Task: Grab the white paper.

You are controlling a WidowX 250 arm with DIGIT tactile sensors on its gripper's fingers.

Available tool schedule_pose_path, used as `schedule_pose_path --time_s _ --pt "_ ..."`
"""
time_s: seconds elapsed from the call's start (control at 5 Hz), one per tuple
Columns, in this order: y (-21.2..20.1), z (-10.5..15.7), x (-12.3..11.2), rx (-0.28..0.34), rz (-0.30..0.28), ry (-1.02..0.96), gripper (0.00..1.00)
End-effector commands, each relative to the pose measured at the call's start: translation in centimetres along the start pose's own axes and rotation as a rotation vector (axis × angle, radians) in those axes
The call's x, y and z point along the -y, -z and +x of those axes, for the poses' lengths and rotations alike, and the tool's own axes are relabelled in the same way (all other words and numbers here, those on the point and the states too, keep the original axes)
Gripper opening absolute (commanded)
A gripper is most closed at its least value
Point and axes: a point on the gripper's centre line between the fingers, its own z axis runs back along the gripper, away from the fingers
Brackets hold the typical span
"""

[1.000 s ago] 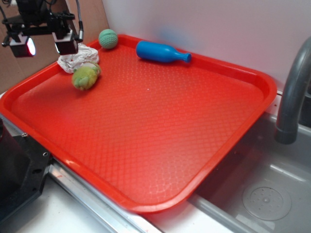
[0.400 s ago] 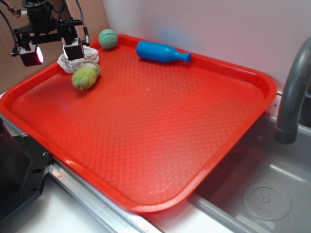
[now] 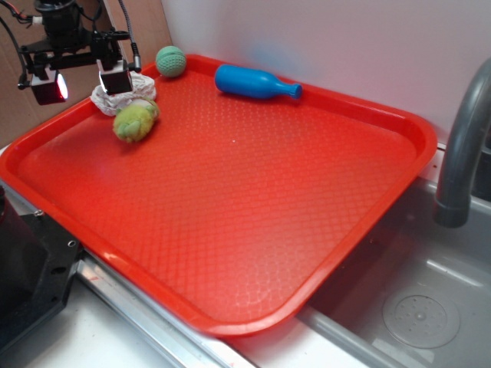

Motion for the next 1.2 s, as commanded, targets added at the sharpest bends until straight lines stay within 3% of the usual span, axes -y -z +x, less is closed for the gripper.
schedule_pose_path --time_s 0.0,0.2,0.8,1.0 --pt "0.7 1.0 1.5 0.158 -0.059 -0.145 1.00" --pt "0.5 1.3 2.0 0.159 -0.088 -0.159 1.00" --pt "2.7 2.2 3.4 0.108 -0.018 -0.159 1.00" --pt "3.7 2.0 3.5 0.098 0.015 -0.148 0.14"
